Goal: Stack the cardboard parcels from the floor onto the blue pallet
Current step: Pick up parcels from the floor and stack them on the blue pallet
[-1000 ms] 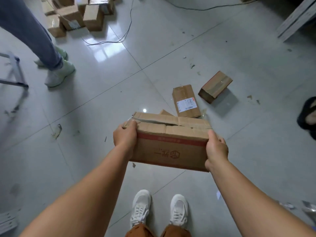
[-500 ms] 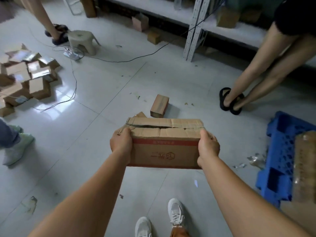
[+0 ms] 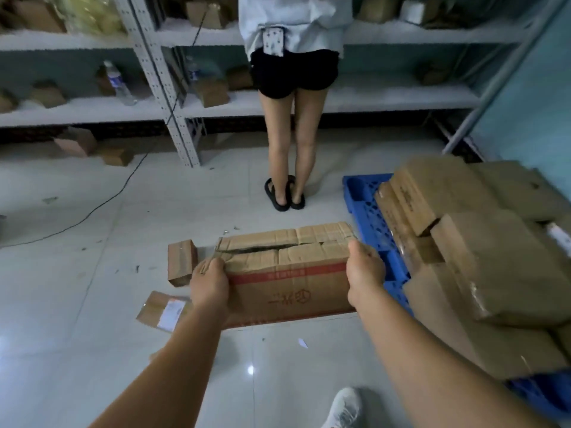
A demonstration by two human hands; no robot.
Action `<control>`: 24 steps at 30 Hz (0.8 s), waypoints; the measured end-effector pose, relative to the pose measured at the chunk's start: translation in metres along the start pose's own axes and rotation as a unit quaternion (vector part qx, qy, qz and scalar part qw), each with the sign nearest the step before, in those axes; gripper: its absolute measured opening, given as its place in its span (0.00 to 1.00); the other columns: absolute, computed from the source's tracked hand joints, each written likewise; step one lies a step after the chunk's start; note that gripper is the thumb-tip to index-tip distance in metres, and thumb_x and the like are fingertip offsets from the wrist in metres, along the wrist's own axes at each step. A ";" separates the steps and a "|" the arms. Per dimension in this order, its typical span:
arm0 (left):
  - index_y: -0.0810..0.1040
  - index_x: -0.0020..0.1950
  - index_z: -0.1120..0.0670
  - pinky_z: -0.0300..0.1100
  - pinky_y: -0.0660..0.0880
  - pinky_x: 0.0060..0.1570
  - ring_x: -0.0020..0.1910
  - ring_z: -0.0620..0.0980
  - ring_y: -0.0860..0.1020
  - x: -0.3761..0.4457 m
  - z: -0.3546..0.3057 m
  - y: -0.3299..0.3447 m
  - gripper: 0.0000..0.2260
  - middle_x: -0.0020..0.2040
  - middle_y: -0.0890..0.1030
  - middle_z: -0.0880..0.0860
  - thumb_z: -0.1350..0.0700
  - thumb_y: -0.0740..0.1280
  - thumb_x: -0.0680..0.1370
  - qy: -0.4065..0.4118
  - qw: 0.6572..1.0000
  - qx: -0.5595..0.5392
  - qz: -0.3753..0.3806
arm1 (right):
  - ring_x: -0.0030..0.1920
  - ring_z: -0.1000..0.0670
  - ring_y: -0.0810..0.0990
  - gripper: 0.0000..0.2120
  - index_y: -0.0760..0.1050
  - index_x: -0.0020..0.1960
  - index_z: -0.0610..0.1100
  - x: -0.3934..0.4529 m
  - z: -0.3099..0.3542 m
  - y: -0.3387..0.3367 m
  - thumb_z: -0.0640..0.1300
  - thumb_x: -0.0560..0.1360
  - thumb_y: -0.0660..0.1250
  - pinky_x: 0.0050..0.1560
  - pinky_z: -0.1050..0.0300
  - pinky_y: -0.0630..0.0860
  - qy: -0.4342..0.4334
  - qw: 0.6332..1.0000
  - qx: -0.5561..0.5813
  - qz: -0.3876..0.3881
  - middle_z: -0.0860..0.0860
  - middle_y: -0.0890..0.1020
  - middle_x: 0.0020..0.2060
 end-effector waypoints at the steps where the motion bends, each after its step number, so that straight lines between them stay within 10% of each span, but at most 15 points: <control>1: 0.75 0.43 0.52 0.57 0.72 0.62 0.54 0.59 0.76 -0.003 -0.007 0.019 0.09 0.53 0.78 0.57 0.50 0.58 0.77 0.005 1.000 0.019 0.017 | 0.45 0.46 0.75 0.12 0.74 0.54 0.44 0.008 0.005 -0.014 0.50 0.77 0.59 0.48 0.48 0.75 0.004 1.000 0.015 -0.016 0.47 0.77 0.47; 4: 0.73 0.42 0.52 0.57 0.70 0.64 0.57 0.60 0.75 -0.012 -0.028 0.080 0.09 0.55 0.78 0.58 0.50 0.58 0.78 0.045 0.995 0.066 0.057 | 0.36 0.49 0.71 0.08 0.72 0.47 0.44 0.037 0.019 -0.060 0.47 0.78 0.58 0.36 0.54 0.66 0.005 0.997 0.051 -0.061 0.48 0.74 0.38; 13: 0.76 0.64 0.52 0.55 0.74 0.60 0.55 0.59 0.76 -0.052 -0.064 0.252 0.19 0.58 0.79 0.56 0.46 0.63 0.75 0.050 0.986 0.069 0.140 | 0.49 0.42 0.76 0.11 0.74 0.53 0.46 0.125 0.057 -0.173 0.49 0.77 0.57 0.54 0.46 0.74 0.023 0.983 0.096 -0.156 0.44 0.77 0.49; 20: 0.76 0.64 0.50 0.54 0.72 0.61 0.57 0.57 0.75 -0.067 -0.091 0.360 0.17 0.60 0.77 0.55 0.48 0.63 0.76 0.066 0.974 0.069 0.207 | 0.40 0.45 0.73 0.13 0.72 0.55 0.41 0.188 0.081 -0.230 0.49 0.79 0.58 0.41 0.52 0.69 0.042 0.975 0.112 -0.189 0.46 0.74 0.42; 24: 0.75 0.65 0.50 0.49 0.70 0.59 0.57 0.55 0.73 -0.060 -0.114 0.414 0.16 0.61 0.74 0.52 0.52 0.61 0.78 0.092 0.964 0.086 0.234 | 0.52 0.40 0.74 0.19 0.70 0.66 0.38 0.220 0.098 -0.243 0.47 0.79 0.58 0.49 0.51 0.69 0.033 0.970 0.111 -0.214 0.41 0.75 0.54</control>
Point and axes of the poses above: each hand's wrist, its own x-axis towards the middle knuckle, its own y-axis out of the palm, z = x × y, the point moved 6 cm from there along x, towards the middle knuckle
